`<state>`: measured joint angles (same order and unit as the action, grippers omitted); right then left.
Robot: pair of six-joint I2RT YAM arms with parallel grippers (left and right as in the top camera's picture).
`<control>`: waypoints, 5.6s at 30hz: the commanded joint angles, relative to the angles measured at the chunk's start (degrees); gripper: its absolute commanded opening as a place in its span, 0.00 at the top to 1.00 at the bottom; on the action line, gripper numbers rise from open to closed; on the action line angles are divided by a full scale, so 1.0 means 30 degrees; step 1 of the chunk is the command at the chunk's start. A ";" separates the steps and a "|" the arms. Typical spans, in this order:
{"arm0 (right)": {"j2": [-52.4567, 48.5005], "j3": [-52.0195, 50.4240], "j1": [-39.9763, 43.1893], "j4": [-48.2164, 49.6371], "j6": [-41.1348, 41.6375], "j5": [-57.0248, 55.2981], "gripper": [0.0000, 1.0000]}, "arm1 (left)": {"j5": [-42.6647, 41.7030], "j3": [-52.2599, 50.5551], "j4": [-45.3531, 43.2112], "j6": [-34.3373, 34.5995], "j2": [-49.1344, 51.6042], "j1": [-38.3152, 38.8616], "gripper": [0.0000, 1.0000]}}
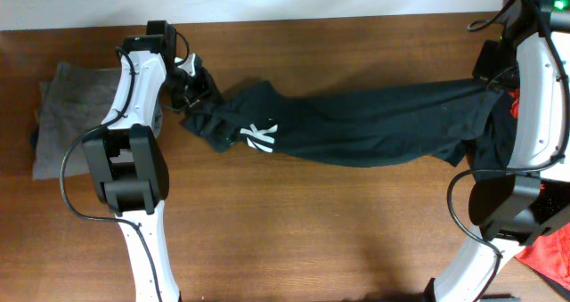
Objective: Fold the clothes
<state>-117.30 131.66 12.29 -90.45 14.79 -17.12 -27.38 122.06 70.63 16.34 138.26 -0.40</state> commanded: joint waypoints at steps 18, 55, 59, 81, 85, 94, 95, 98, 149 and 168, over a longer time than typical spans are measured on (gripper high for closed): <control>-0.0066 -0.0080 0.0182 -0.0066 0.0175 -0.0364 0.96 | 0.1421 0.0313 -0.0102 0.0138 0.0138 0.0925 0.55; 0.0765 0.0605 0.0197 0.0299 0.0168 0.1574 0.96 | 0.1370 1.0346 0.2404 -0.1858 0.0051 0.0284 1.00; 0.1778 0.1705 0.0197 0.0226 -0.0313 0.1661 0.96 | 0.1377 1.5249 0.4422 -0.1858 0.0051 -0.0437 1.00; 0.7796 0.6448 0.0175 -0.0124 -0.1355 0.1727 0.96 | 0.2157 1.9234 0.6849 -0.3279 -0.8510 -0.4998 1.00; 0.8845 0.6448 0.0175 -0.0131 -0.1996 0.2594 0.96 | 0.4546 1.9234 0.8400 -0.3337 -0.9741 -0.4998 1.00; 0.9602 0.6441 0.0182 -0.0765 -0.2353 0.3140 0.96 | 0.5938 1.8906 0.8684 -0.3330 -1.0848 -0.4991 1.00; 0.9377 0.6441 0.0182 -0.0772 -0.2353 0.3147 0.96 | 0.6025 1.8717 0.8684 -0.3330 -1.0805 -0.4991 1.00; 0.8444 0.6426 0.0175 -0.0801 -0.2361 0.3461 0.96 | 0.6025 1.7522 0.8677 -0.3344 -1.0637 -0.4940 1.00; 0.5945 0.8517 0.0597 0.1457 -0.1836 0.2033 0.96 | 0.8561 1.5365 0.1982 -0.4903 -1.0105 -0.2346 1.00; 0.7235 0.8400 0.2572 0.2790 -0.2339 0.3075 0.96 | 0.8845 1.4571 0.1967 -0.4881 -1.3187 -0.2922 1.00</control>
<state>-87.94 158.23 19.42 -81.21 8.32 -8.91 -1.87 168.33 76.90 2.13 92.79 -8.71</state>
